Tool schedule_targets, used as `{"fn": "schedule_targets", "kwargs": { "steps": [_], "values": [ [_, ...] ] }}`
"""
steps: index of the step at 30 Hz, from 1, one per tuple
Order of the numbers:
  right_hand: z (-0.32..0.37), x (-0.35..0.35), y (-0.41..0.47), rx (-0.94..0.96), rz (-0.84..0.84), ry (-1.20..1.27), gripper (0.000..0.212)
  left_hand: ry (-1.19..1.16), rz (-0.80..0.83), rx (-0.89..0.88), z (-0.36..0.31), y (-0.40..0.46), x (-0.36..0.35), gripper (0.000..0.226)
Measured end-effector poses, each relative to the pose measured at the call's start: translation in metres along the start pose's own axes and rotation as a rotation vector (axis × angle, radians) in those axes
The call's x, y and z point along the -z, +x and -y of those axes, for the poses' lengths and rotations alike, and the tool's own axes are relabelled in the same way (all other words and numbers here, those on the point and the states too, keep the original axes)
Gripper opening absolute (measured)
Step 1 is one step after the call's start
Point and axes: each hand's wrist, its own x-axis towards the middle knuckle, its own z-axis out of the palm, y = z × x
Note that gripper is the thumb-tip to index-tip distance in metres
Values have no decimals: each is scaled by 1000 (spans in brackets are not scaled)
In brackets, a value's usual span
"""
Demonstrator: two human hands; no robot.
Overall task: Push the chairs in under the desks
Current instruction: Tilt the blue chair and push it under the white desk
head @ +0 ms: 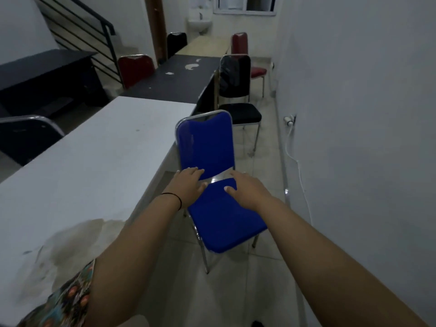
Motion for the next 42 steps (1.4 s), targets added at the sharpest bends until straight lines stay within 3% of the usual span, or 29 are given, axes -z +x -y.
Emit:
{"fn": "schedule_targets", "kwargs": {
  "steps": [12, 20, 33, 42],
  "values": [
    [-113, 76, 104, 47, 44, -239, 49, -17, -7, 29, -70, 145, -7, 55],
    [-148, 99, 180, 106, 79, -206, 51, -37, 22, 73, -81, 224, -10, 54],
    [-155, 115, 363, 199, 68, -154, 55, -102, -49, 195, -15, 375, 9, 54],
    [-146, 95, 451, 351, 92, -181, 58, -102, -147, 369, 29, 408, -5, 54]
  ]
}}
